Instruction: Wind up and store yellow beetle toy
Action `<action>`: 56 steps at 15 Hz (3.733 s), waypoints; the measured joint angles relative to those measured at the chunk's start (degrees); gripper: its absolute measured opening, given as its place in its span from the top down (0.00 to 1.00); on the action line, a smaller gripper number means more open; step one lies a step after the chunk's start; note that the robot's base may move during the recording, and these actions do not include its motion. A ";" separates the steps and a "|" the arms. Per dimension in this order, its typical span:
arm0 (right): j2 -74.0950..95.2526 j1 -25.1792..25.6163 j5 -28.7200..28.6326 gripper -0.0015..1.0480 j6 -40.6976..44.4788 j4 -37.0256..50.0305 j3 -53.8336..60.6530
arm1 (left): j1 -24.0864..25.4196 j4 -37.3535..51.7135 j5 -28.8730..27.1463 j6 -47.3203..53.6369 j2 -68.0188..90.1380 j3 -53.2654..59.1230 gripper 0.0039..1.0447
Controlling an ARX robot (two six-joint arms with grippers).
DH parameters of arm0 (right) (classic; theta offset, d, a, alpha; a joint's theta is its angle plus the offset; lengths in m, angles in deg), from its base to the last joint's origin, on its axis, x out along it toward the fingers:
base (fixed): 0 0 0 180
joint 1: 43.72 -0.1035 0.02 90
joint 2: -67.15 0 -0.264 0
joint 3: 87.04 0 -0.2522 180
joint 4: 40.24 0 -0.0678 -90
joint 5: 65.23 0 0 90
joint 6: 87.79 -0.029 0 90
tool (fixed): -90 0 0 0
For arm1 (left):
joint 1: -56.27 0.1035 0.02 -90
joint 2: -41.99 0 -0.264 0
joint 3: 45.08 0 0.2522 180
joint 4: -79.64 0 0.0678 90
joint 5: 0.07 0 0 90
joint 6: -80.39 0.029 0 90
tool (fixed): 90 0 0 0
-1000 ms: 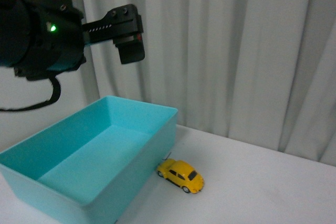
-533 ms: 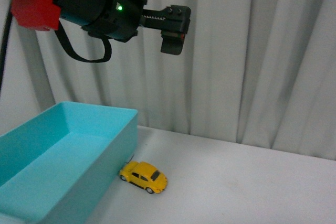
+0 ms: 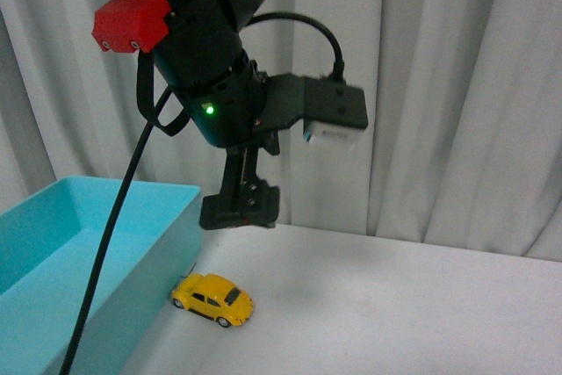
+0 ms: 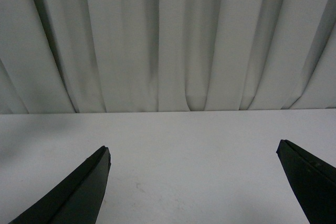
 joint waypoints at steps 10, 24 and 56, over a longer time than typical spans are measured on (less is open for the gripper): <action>0.00 0.00 -0.02 0.06 0.00 0.00 0.00 | -0.02 -5.20 -12.09 -5.40 13.88 -2.62 0.06; 0.00 0.00 -0.02 0.06 0.00 0.00 0.00 | 8.28 1.29 -9.62 -5.55 25.49 -6.29 0.32; 0.00 0.00 -0.02 0.06 0.00 0.00 0.00 | 30.08 13.05 -5.49 -42.12 7.78 9.44 0.64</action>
